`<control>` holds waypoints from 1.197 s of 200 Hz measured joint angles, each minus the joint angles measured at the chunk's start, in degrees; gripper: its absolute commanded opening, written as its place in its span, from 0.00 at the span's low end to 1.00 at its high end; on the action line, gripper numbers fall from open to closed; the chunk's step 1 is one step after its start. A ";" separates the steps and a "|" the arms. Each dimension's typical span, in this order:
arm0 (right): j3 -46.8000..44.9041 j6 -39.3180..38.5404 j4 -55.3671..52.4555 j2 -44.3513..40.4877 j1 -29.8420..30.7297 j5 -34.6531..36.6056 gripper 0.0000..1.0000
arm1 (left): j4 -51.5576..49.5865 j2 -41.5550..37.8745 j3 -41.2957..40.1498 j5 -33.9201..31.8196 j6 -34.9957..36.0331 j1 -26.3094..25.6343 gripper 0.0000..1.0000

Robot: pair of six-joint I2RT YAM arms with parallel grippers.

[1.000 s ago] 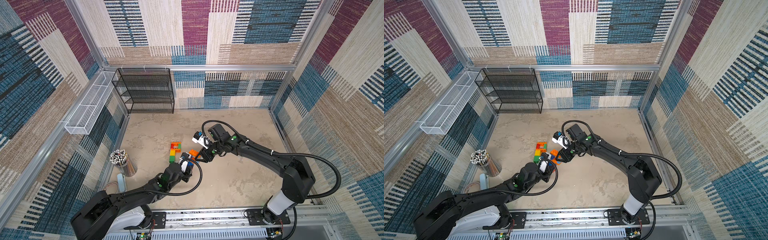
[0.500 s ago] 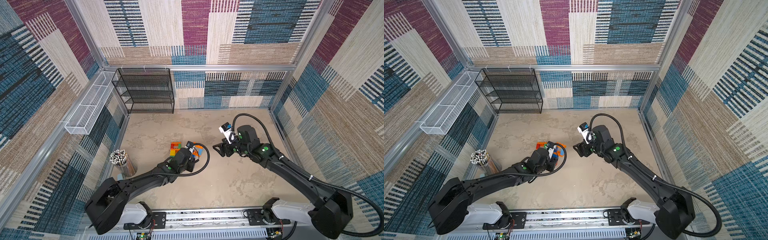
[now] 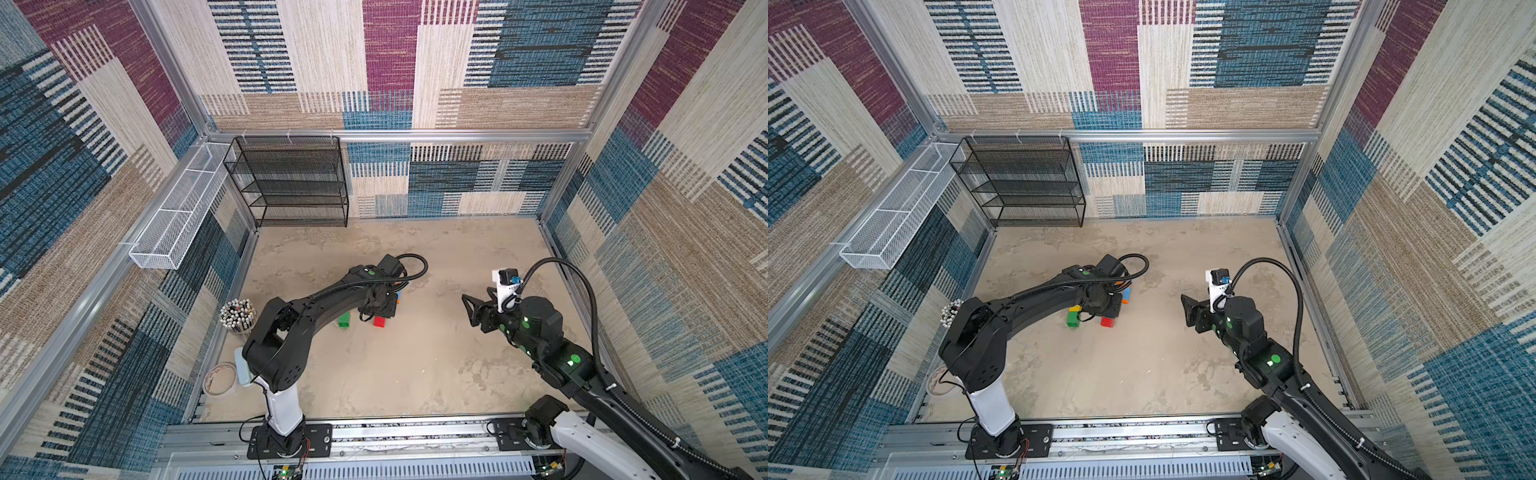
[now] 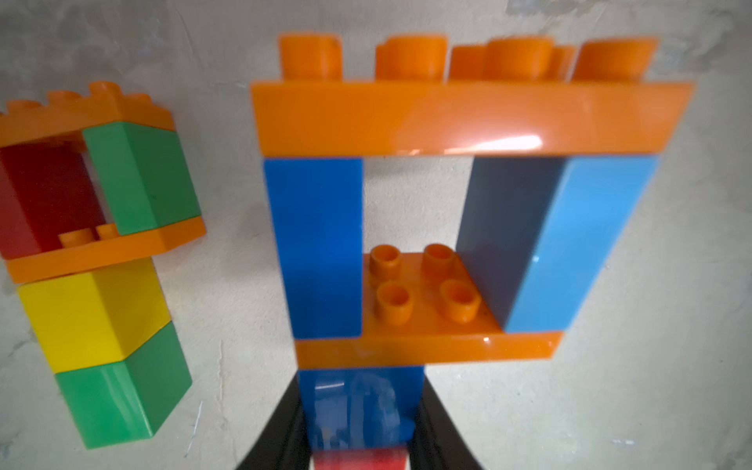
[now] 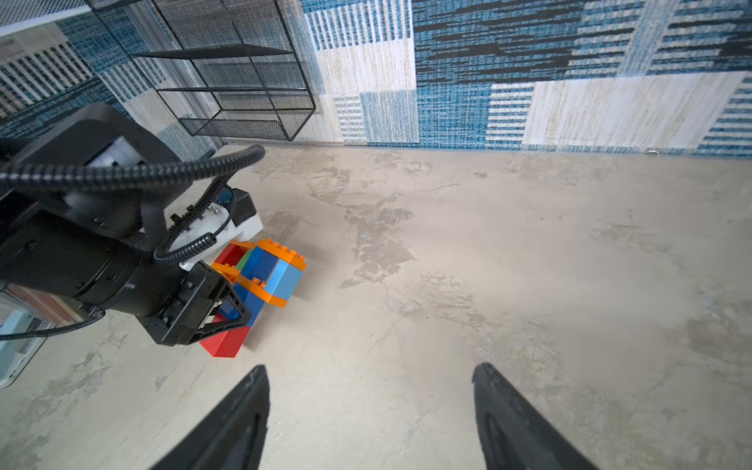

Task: Assemble the letter p with lego
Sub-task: Adjust the lego brick at the center of the board.

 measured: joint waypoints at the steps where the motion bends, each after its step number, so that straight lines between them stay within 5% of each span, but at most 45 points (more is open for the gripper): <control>1: -0.28 0.09 0.11 -0.26 0.00 0.20 0.83 | -0.17 0.15 0.13 0.02 -0.04 0.04 0.21; 64: -8.61 4.04 3.50 -8.13 0.00 4.26 0.86 | -8.68 8.48 8.07 4.50 -2.49 3.19 0.23; 152: -8.35 4.22 5.16 -9.09 0.00 7.76 0.88 | -10.43 11.02 10.27 8.74 -3.74 3.48 0.43; 196: -6.58 4.15 5.46 -7.96 0.00 8.39 0.91 | -9.35 10.45 10.14 10.23 -3.93 3.48 0.63; 212: -6.19 3.15 5.81 -6.82 0.00 8.87 0.94 | -8.35 7.23 8.92 10.16 -3.91 3.52 0.99; 239: -4.55 0.94 7.54 -1.14 0.00 11.41 1.00 | -5.05 -4.24 3.45 7.50 -3.80 4.74 1.00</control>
